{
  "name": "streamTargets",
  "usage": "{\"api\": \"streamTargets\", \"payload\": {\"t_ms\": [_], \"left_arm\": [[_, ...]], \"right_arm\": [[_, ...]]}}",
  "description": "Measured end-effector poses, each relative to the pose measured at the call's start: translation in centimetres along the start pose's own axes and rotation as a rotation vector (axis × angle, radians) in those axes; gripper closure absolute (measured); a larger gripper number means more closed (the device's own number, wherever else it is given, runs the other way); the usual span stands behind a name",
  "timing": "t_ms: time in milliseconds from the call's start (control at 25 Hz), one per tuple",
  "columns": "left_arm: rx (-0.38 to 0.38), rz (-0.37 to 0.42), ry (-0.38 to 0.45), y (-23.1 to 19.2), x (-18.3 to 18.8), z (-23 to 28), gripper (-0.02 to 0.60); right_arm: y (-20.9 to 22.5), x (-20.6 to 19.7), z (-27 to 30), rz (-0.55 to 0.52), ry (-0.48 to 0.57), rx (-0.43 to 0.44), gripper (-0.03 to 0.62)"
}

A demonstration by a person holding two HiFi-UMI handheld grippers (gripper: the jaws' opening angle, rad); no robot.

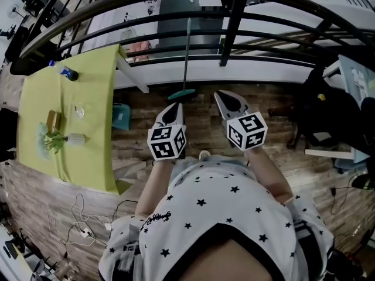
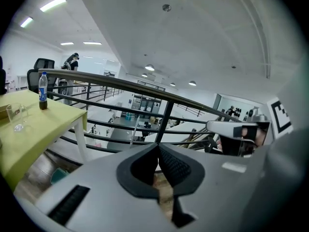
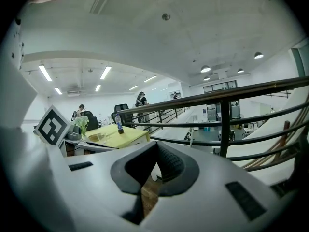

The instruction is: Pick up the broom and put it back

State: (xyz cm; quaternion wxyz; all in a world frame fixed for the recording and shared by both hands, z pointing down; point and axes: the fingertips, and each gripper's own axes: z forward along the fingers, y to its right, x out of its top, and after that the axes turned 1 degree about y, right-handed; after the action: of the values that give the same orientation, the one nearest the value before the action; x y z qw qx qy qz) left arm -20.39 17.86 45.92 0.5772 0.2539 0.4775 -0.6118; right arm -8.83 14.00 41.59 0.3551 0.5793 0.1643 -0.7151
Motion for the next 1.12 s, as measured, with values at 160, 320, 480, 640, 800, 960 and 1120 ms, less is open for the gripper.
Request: {"api": "streamTargets", "payload": {"t_ms": [160,320,480,640,800,960,1120], "left_arm": [[0.012,-0.003,-0.010,-0.1,0.1,0.9,0.569],[0.012,-0.006,-0.023,-0.3,-0.2,1.9,0.569],[0.007,-0.009,-0.032,-0.7,-0.1,3.5,0.569],[-0.003,-0.016,-0.038,-1.1,0.7,5.9,0.569],[-0.013,-0.011,-0.041,-1.5,1.8,8.6,0.569],[-0.027,-0.011,-0.052,-2.0,2.5,11.6,0.569],[-0.031,-0.008,-0.065,-3.0,3.5,14.5,0.569]], "right_arm": [[0.7,0.1,0.5,0.014,0.000,0.004,0.600],[1.2,-0.1,0.8,0.023,-0.001,0.001,0.600],[2.1,0.0,1.3,0.036,0.004,-0.008,0.600],[3.9,0.3,2.1,0.043,0.001,-0.026,0.600],[6.0,0.9,3.6,0.047,0.005,-0.048,0.600],[7.9,1.2,5.6,0.048,-0.002,-0.060,0.600],[9.5,1.5,8.0,0.049,-0.007,-0.061,0.600]]}}
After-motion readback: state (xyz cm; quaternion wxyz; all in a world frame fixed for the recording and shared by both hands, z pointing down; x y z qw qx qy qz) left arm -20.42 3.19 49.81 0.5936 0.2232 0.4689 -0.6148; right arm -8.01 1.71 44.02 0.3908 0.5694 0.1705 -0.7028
